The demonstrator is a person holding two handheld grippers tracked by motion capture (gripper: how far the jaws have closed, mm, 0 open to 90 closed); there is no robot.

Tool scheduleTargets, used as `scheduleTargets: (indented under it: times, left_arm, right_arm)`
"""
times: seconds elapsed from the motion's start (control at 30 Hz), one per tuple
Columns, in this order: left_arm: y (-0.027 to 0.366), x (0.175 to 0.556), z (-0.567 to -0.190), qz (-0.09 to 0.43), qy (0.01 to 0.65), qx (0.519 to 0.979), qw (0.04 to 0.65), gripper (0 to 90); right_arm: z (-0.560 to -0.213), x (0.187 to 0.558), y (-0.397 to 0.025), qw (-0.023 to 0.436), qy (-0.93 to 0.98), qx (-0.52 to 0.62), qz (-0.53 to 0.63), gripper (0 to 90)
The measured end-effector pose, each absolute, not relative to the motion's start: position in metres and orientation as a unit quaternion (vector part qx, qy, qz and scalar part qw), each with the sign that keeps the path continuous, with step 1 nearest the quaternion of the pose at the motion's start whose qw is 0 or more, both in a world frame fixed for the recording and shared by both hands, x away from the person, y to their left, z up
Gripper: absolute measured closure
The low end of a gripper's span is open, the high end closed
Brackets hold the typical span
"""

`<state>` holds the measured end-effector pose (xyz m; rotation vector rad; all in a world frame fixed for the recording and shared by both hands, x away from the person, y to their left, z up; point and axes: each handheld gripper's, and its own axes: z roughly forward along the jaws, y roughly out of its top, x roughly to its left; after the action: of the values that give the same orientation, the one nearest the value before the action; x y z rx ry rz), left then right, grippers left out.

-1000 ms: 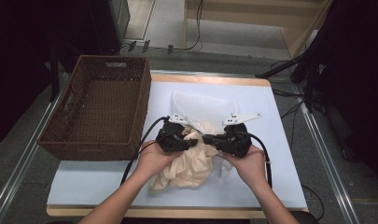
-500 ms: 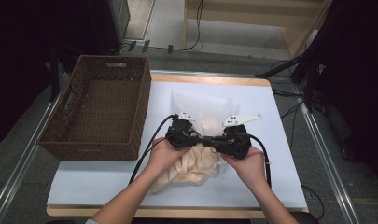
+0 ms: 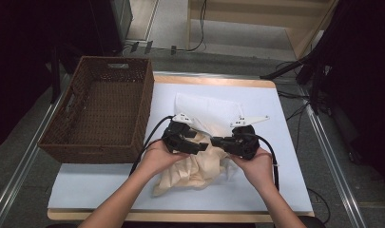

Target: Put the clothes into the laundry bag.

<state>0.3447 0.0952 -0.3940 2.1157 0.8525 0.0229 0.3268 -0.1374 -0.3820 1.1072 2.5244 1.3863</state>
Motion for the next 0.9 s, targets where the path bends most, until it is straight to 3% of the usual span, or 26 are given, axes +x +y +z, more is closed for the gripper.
scheduleTargets:
  times: [0.3,0.5,0.73,0.77,0.9]
  left_arm:
    - [0.115,0.326,-0.385,0.012,0.322,0.852,0.412,30.3]
    - [0.13,0.31,-0.387,0.029,0.316,0.854,0.412,37.1]
    - [0.147,0.296,-0.394,0.03,0.329,0.853,0.404,53.4]
    - [0.15,0.293,-0.395,0.03,0.332,0.854,0.399,60.2]
    - [0.161,0.286,-0.401,0.012,0.35,0.847,0.399,67.6]
  right_arm:
    - [-0.383,0.328,-0.136,0.027,0.82,0.358,0.445,89.4]
    - [-0.382,0.329,-0.137,0.024,0.82,0.359,0.445,89.4]
    - [-0.381,0.33,-0.136,0.023,0.821,0.356,0.446,89.4]
    - [-0.381,0.331,-0.136,0.021,0.821,0.356,0.446,89.3]
    - [-0.38,0.331,-0.136,0.022,0.822,0.353,0.446,89.3]
